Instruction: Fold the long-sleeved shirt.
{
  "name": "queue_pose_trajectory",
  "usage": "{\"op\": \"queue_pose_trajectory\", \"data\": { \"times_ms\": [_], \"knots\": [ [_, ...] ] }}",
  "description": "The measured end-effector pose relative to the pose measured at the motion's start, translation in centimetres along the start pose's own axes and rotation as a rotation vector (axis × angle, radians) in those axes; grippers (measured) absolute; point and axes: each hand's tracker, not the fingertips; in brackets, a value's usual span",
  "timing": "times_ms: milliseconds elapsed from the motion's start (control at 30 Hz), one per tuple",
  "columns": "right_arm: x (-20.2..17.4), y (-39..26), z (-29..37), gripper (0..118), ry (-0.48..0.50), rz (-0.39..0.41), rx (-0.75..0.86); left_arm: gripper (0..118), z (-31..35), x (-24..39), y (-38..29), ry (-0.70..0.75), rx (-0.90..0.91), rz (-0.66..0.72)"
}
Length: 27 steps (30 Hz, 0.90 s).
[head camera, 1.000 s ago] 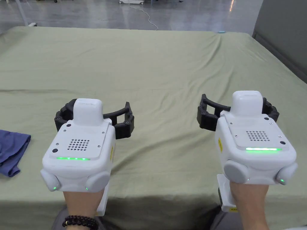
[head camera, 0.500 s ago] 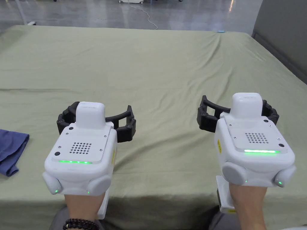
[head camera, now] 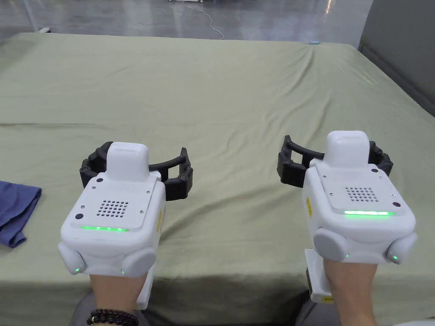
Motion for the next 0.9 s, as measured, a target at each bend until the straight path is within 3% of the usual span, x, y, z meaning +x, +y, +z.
{"op": "queue_pose_trajectory", "data": {
  "times_ms": [200,300,333,400,667,900],
  "knots": [
    [0.1,0.0,0.0,109,-0.015,-0.025,0.01,115,-0.1,0.2,0.0,-0.005,-0.002,-0.005],
    [1.0,0.0,-0.9,109,0.079,-0.176,-0.045,115,0.0,0.2,-0.1,-0.003,-0.001,-0.004],
    [1.2,0.0,-1.1,109,0.069,-0.21,-0.11,115,-0.1,0.1,-0.1,-0.002,-0.003,-0.003],
    [1.1,0.1,-1.3,109,0.019,-0.187,-0.155,115,-0.1,0.1,-0.1,-0.002,-0.006,0.002],
    [0.5,0.5,-1.4,109,-0.032,-0.162,-0.149,115,-0.1,-0.1,0.0,0.01,-0.007,-0.002],
    [0.3,2.4,-0.8,109,0.055,-0.181,-0.192,115,-0.3,0.0,-0.1,0.01,-0.01,-0.014]
  ]
}}
